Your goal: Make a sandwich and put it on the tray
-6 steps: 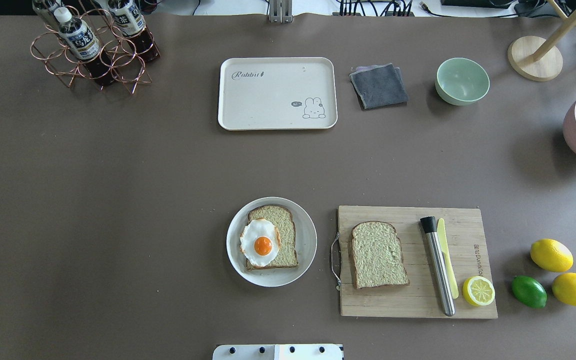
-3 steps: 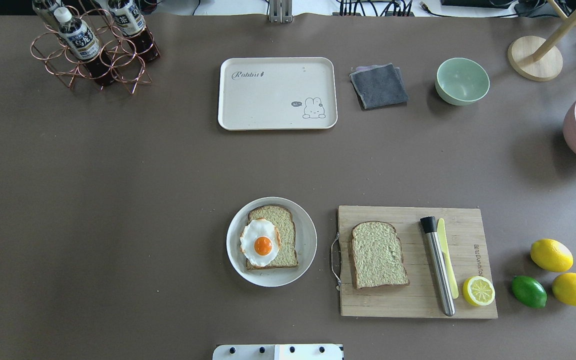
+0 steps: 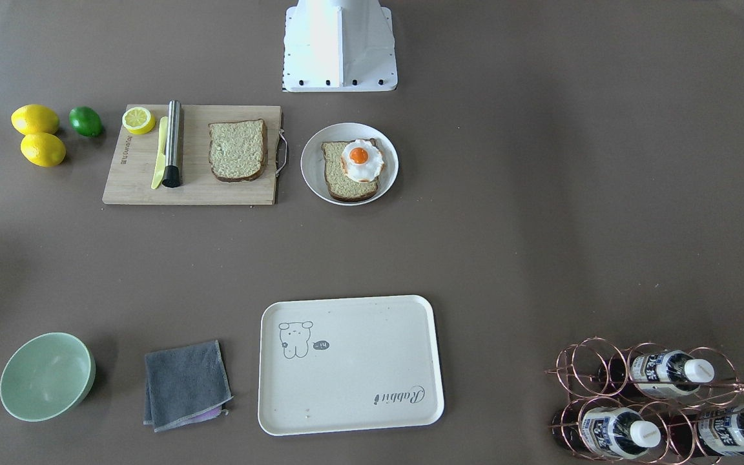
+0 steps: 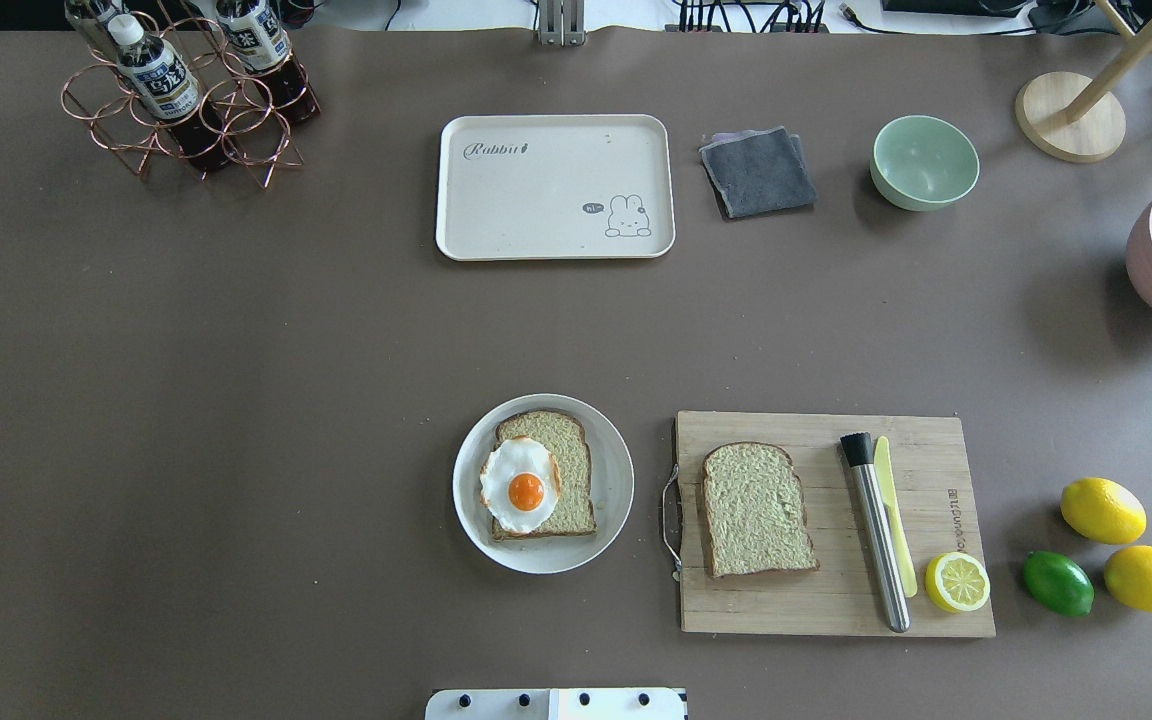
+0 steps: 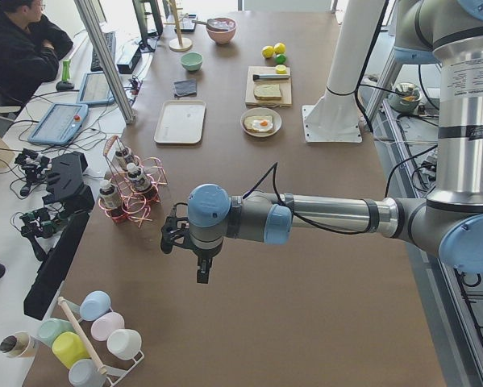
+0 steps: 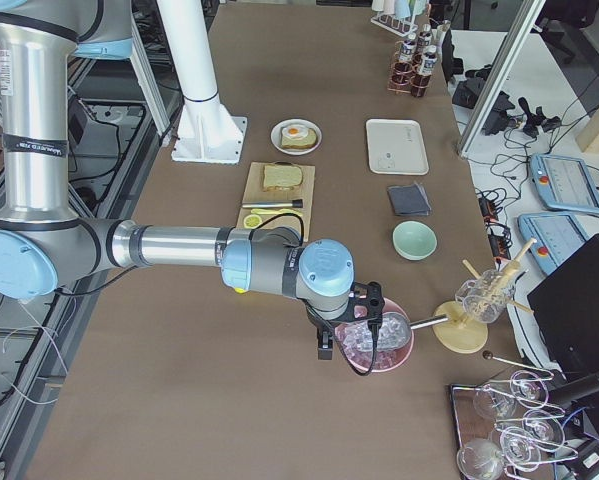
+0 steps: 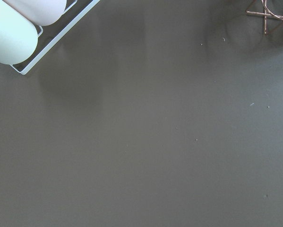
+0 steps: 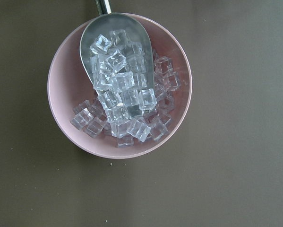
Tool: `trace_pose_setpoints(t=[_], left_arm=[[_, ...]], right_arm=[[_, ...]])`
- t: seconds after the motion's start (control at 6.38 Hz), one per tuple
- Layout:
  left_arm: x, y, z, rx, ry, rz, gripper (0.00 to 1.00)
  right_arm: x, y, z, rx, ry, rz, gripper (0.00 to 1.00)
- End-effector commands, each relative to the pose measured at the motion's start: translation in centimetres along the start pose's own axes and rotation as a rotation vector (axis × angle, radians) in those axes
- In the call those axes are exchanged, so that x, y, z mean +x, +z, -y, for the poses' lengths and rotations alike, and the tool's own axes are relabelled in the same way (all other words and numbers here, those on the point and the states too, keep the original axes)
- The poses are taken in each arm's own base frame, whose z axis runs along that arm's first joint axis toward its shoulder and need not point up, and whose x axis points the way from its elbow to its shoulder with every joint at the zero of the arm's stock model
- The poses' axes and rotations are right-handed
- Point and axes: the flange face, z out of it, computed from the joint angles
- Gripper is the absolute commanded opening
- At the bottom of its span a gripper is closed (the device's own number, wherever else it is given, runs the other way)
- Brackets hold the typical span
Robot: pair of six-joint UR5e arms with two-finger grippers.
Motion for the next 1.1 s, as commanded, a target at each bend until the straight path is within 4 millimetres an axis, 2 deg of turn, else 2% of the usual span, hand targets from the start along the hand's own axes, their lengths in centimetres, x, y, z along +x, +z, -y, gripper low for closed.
trace_pose_setpoints(t=[0.0,0.16,0.31,0.47,0.63,0.78,0.94], left_arm=[[0.5,-0.1,0.2,0.019,0.024,-0.021,0.98],[1.2,0.0,0.3,0.015,0.031,-0.063,0.98],[3.5,-0.1,0.7,0.013,0.033,-0.083,0.98],[7.4,0.0,1.1,0.029,0.052,-0.101,0.98],[10.0,0.9,1.0,0.065,0.092,-0.128,0.98],[12.3,2.3,0.3,0.087,0.104,-0.166,0.98],[14.7,2.9,0.0,0.110,0.077,-0.210,0.98]], right_arm=[[-1.6,-0.1,0.4,0.001,-0.032,0.001,1.00],[-3.5,-0.2,1.3,0.001,-0.073,0.002,1.00],[-5.1,-0.7,2.6,0.015,-0.100,0.033,1.00],[-6.4,-1.4,3.6,0.031,-0.125,0.057,1.00],[-8.6,-1.6,5.2,0.034,-0.159,0.075,1.00],[-11.8,-1.6,6.7,0.029,-0.156,0.146,1.00],[-15.5,-1.6,6.7,0.026,-0.185,0.184,1.00]])
